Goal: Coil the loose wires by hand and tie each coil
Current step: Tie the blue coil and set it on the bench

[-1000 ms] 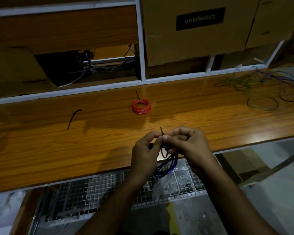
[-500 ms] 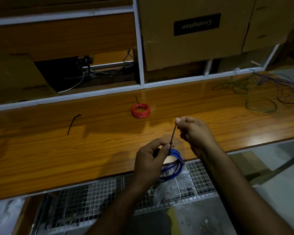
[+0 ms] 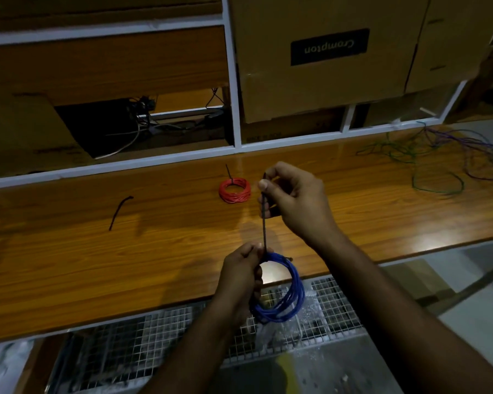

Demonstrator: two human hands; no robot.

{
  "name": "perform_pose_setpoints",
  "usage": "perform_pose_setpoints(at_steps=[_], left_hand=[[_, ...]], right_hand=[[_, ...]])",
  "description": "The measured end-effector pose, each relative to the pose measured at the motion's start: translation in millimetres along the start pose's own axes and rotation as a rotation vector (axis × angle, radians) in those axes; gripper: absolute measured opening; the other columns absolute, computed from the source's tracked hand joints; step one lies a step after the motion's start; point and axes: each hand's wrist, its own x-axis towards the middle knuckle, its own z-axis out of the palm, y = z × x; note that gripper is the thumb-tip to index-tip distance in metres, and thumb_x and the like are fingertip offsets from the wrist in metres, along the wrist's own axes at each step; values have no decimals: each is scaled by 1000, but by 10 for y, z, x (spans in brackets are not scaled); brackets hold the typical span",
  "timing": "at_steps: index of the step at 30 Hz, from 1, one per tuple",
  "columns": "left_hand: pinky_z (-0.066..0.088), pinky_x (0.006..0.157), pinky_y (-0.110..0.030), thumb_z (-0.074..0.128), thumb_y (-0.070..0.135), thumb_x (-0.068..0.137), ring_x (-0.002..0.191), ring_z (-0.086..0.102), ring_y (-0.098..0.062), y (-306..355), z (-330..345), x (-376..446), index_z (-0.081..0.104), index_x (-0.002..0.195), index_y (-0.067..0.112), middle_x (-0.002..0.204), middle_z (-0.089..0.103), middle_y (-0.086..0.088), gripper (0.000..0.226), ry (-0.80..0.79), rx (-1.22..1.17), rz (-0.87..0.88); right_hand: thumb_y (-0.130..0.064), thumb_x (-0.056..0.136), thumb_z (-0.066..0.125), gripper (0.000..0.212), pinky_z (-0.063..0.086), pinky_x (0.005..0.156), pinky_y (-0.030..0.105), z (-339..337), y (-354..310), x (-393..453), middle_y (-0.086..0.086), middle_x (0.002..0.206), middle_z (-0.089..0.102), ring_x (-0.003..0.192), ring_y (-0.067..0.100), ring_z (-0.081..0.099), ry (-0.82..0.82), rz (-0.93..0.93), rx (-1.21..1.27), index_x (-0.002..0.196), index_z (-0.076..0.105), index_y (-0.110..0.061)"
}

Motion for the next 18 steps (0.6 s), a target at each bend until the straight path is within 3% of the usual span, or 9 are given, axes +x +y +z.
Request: perform_pose_setpoints(at_steps=[6,9,11,13,15,18], left_hand=[[19,44,-25,43,24,105,45,26,-13,-12,-42,193,64,88,12,54,33,1,30,72,81,-4],[17,45,-24,43,24,104,45,24,-12,-24,-82,363,59,86,14,54,32,3,26,64,-19,-107],[14,43,-21,43,26,104,42,20,-9,-1,-168,519,53,89,15,53,29,4,21,22,-173,-215],[12,40,-18,43,29,104,39,20,-7,44,-271,673,51,96,16,51,28,5,18,-10,-295,-282],[14,34,-15,43,34,104,36,23,-5,98,-350,821,52,104,14,51,30,5,22,-52,-341,-301],[23,34,-17,44,38,103,38,32,-8,202,-415,981,50,112,9,53,39,1,30,-70,-324,-282]], right_hand=[[-15,97,60,7,62,59,37,110,37,85,7,72,69,64,18,70,-30,30,34,90,63,-15],[-18,97,61,9,62,66,39,166,180,169,7,77,72,72,23,72,-49,152,143,96,64,-10],[-36,99,55,28,60,79,40,175,401,237,5,98,73,93,24,71,-131,267,-6,112,62,-13],[-56,99,39,56,52,87,38,191,687,228,8,128,62,112,25,62,-392,427,-274,136,50,-14],[-60,100,31,62,48,73,32,235,928,139,13,119,64,94,21,62,-585,599,-263,137,48,-12],[-44,104,41,39,41,56,27,331,1150,58,10,93,70,66,13,60,-539,649,-47,119,58,-12]])
